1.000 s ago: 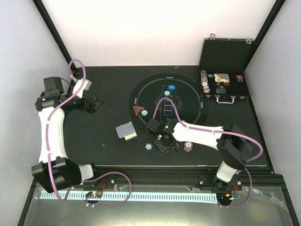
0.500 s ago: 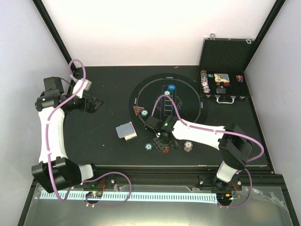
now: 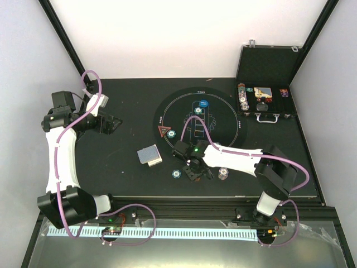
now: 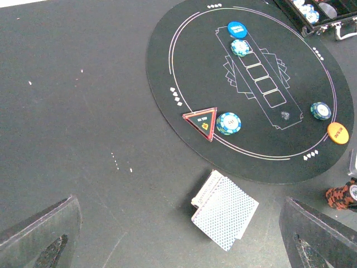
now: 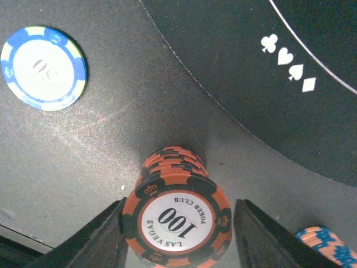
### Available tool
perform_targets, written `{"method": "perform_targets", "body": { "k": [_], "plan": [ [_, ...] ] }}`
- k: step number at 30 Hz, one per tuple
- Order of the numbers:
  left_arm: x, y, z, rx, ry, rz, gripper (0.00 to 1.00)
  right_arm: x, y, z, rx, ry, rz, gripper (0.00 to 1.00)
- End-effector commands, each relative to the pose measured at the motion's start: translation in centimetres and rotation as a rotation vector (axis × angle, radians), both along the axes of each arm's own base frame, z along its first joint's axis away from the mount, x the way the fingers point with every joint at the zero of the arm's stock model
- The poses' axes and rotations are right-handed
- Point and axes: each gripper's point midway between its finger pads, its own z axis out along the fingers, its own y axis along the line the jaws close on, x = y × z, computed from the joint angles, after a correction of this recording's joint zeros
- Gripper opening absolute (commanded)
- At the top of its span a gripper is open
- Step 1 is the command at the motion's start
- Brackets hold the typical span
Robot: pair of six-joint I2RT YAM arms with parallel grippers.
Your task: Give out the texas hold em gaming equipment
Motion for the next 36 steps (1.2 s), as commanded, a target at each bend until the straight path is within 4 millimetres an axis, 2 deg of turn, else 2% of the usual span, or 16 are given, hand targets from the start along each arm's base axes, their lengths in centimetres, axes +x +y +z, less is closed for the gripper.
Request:
{"method": "perform_targets", "body": {
  "k": [1,3,13,18,23,27,31,36],
  "plan": [
    [-0.2,0.1,1.6,0.017,-0.044,-0.002,0.99,0.1,0.5,0.3,0.019,-0.017,0.002,0.48],
    [-0.2,0.1,1.6,0.012,-0.042,-0.003,0.99,0.1,0.5,0.5,0.022,-0.02,0.001,0.44],
    [-0.3,0.0,1.6,0.009,-0.042,-0.004,0.99,0.2,0.6,1.7,0.033,-0.032,0.002,0.36],
    [-0.4,-0.1,1.7,0.008,-0.044,-0.005,0.99,1.1,1.1,3.2,0.034,-0.064,0.006,0.35],
    [-0.4,-0.1,1.7,0.009,-0.044,-0.008,0.99,2.8,2.6,4.4,0.036,-0.106,0.019,0.35],
    [-0.4,-0.1,1.7,0.008,-0.044,-0.007,0.99,5.4,4.7,5.1,0.066,-0.143,0.012,0.34],
    [-0.3,-0.1,1.8,-0.003,-0.042,-0.005,0.99,9.5,6.6,5.2,0.104,-0.172,-0.028,0.3],
    [-0.3,-0.2,2.2,-0.003,-0.055,-0.003,0.99,14.6,7.9,4.0,0.106,-0.193,-0.082,0.29]
  ]
}}
